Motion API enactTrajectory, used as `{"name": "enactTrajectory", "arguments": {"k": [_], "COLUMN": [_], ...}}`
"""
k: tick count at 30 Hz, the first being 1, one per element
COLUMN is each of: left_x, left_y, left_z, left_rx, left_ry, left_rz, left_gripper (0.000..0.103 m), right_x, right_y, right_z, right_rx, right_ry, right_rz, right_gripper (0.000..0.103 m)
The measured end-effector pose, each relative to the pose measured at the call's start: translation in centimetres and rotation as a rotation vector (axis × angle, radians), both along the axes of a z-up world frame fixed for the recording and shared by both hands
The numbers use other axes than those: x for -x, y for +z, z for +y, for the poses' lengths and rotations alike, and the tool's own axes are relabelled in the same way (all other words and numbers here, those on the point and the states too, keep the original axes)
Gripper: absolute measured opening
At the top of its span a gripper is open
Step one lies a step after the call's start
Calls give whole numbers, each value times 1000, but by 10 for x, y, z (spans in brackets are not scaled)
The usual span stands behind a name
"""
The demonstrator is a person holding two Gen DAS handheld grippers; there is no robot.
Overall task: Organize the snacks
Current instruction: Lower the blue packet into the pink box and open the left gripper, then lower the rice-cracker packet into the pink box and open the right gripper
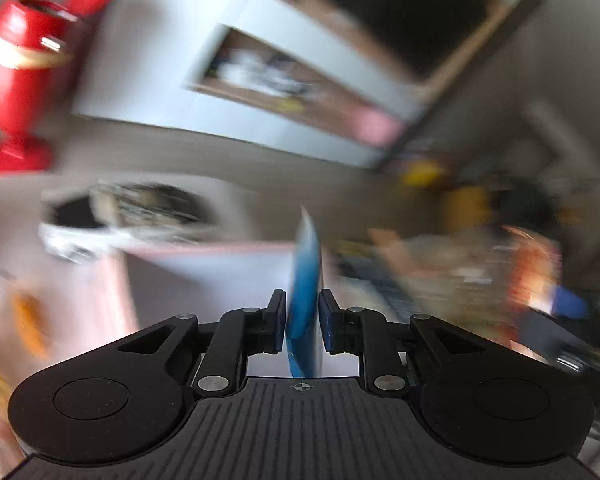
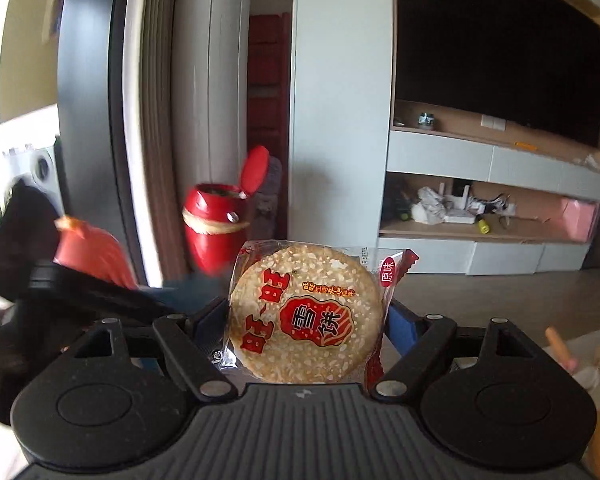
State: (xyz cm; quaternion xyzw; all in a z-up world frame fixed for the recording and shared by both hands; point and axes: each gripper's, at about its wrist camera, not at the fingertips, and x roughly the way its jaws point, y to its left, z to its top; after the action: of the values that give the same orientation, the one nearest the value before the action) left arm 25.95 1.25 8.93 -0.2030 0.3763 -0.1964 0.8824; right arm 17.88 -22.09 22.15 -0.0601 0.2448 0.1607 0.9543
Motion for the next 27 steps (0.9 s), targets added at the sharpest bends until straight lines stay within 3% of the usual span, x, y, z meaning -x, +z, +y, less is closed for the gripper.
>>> {"name": "enactTrajectory", "arguments": {"k": [1, 6, 9, 11, 15, 18, 21, 23, 25, 27], "left_x": [-3, 35, 63, 86, 129, 150, 161, 168, 174, 184], "left_y": [-1, 2, 4, 1, -5, -16, -28, -34, -42, -44], "left_z": [4, 49, 76, 88, 116, 138, 151, 159, 167, 172], "left_rx": [-17, 58, 8, -36, -66, -66, -65, -52, -30, -21], "left_ry": [21, 126, 177, 212, 269, 317, 330, 331, 327, 322], "left_rz": [-16, -136, -165, -165, -152, -138, -120, -117, -109, -112], "left_gripper": [21, 21, 21, 21, 21, 21, 21, 21, 21, 21], "right_x": [-9, -54, -88, -106, -112, -110, -114, -126, -134, -132], "right_y": [-7, -46, -67, -80, -93, -98, -103, -110, -118, -123], "right_z": [4, 18, 34, 48, 73, 77, 92, 87, 78, 79], "right_rx": [8, -34, -142, -177, -101, -125, -6, -47, -162, -164], "right_ry": [-1, 17, 73, 84, 64, 90, 66, 68, 55, 4], "right_rz": [21, 156, 274, 346, 359, 409, 439, 528, 606, 585], "right_gripper": [82, 82, 83, 83, 83, 85, 85, 85, 85, 85]}}
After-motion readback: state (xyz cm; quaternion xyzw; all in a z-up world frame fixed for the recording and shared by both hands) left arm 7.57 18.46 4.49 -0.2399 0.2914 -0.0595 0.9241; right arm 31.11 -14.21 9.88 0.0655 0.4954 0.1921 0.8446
